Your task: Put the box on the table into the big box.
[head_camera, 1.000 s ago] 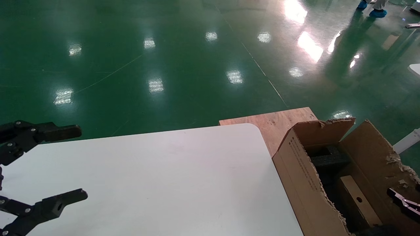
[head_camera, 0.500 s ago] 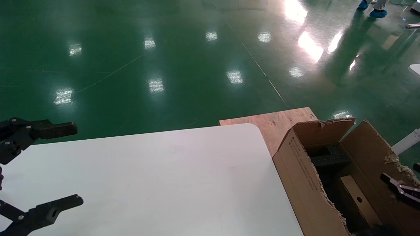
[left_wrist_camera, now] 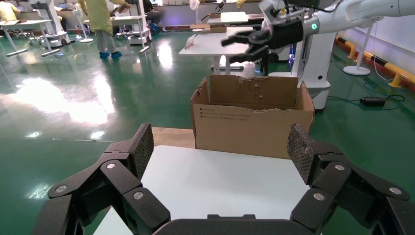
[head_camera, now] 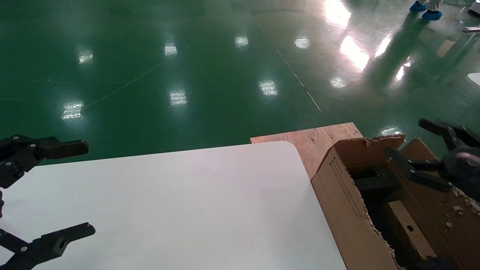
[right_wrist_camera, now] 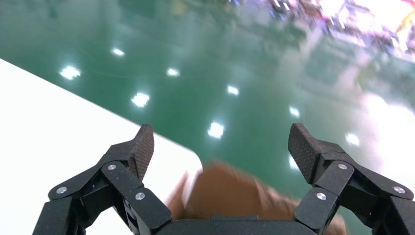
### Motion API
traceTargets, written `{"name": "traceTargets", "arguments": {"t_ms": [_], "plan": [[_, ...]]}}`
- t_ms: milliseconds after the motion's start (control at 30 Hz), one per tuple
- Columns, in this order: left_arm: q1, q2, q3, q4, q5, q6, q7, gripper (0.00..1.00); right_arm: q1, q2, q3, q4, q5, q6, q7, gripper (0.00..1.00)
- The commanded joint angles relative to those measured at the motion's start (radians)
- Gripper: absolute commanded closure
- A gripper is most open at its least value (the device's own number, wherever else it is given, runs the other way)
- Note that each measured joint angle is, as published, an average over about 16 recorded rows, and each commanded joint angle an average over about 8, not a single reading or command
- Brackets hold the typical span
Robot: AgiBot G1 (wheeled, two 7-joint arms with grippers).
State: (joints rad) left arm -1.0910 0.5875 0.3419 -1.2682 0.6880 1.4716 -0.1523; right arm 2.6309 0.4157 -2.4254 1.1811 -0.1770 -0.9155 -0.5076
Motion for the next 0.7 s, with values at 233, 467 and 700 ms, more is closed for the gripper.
{"name": "traceTargets", "arguments": {"t_ms": [233,467,700], "plan": [[0.0,0.0,0.0,0.0,0.0,0.0,0.0,0.0,-0.04,-0.013,0.063,0.179,-0.017,0.095,0.003,0.0],[0.0,0.0,0.0,0.0,0.0,0.0,0.0,0.0,-0.055,-0.024,0.082,0.137,-0.024,0.065,0.014,0.0],[0.0,0.0,0.0,0.0,0.0,0.0,0.0,0.0,-0.2,-0.121,0.281,0.136,-0.075,0.004,0.079,0.0]]}}
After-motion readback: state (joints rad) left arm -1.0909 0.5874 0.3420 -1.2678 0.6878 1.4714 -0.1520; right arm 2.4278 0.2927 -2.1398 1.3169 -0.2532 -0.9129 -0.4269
